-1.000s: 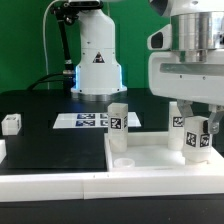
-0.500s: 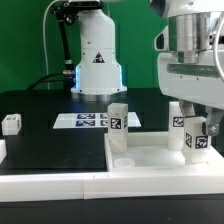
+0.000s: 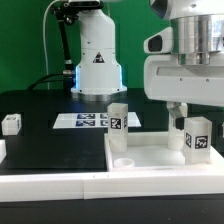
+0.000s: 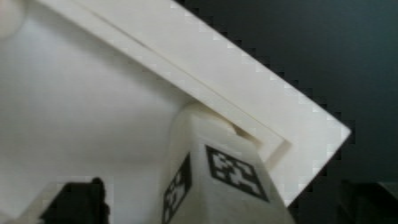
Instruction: Assemble square table
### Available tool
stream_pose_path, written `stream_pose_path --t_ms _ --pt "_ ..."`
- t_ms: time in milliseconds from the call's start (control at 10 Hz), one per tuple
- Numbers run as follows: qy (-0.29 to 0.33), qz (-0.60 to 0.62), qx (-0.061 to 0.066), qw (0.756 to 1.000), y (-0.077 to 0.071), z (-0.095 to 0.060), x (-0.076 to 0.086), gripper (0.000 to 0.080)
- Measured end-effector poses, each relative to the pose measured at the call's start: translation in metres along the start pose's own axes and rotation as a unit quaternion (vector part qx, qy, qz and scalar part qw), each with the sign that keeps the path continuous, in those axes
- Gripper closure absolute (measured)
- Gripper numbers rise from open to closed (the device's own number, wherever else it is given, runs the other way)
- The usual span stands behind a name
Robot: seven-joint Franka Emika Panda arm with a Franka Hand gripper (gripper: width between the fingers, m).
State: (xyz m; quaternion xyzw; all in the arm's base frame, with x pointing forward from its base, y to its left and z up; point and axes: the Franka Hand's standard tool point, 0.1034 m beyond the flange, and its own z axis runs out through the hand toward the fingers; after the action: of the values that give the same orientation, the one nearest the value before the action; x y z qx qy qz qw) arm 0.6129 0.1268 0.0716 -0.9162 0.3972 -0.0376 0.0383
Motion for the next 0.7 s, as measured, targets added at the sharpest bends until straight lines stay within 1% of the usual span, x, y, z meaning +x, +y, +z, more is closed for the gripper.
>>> stream_pose_path --t_ms 100,300,500,700 --pt "-0.001 -0.042 -0.001 0.999 -0.0005 -0.0001 -0.0012 0.0151" --pt "-0.001 -0.145 -0.001 0.989 -0.0005 -0.0006 0.0001 0.0150" --pt "-0.001 -0.229 -0.001 0.973 -0.0019 -0.0028 0.0029 0.0150" --pt "-0.004 -0.318 -0.005 0.948 -0.0006 -0.0044 0.0083 0.0150"
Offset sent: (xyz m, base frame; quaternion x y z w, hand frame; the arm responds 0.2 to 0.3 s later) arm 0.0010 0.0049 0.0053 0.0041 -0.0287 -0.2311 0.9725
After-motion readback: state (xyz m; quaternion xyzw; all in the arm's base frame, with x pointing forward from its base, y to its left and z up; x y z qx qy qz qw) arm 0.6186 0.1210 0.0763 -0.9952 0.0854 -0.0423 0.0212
